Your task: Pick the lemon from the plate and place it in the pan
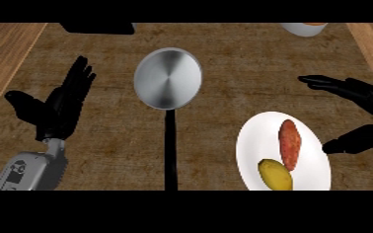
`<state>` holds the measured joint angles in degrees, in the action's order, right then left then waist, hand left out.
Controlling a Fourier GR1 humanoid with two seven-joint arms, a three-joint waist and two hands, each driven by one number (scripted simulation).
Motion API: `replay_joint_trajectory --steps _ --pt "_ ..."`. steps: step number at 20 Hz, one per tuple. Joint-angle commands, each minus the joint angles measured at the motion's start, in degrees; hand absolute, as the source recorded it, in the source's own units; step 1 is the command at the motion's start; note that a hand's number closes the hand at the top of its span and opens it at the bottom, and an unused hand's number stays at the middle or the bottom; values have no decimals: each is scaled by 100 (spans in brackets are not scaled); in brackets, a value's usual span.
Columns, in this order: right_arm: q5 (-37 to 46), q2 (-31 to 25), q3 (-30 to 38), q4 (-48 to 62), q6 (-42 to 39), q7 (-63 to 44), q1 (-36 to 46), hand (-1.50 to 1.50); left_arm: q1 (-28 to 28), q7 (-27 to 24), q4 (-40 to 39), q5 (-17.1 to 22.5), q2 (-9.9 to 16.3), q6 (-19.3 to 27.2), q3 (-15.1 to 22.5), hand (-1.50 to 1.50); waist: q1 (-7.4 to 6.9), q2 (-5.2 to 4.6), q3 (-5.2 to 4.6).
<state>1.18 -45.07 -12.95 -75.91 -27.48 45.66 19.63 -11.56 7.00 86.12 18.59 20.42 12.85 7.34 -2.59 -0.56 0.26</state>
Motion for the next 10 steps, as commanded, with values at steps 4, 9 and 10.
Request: replay_joint_trajectory --steps 4,9,10 --pt "1433 -337 -1102 -42 -95 1159 372 -150 -180 360 144 -130 -15 223 3 0 79 28 -14" --pt "2401 -644 -1971 -18 189 1241 580 -150 -41 218 205 -190 -135 236 47 0 77 31 -21" --pt "2404 -962 -1950 -122 220 1541 405 -150 173 213 316 -130 -49 180 -40 0 129 52 -22"
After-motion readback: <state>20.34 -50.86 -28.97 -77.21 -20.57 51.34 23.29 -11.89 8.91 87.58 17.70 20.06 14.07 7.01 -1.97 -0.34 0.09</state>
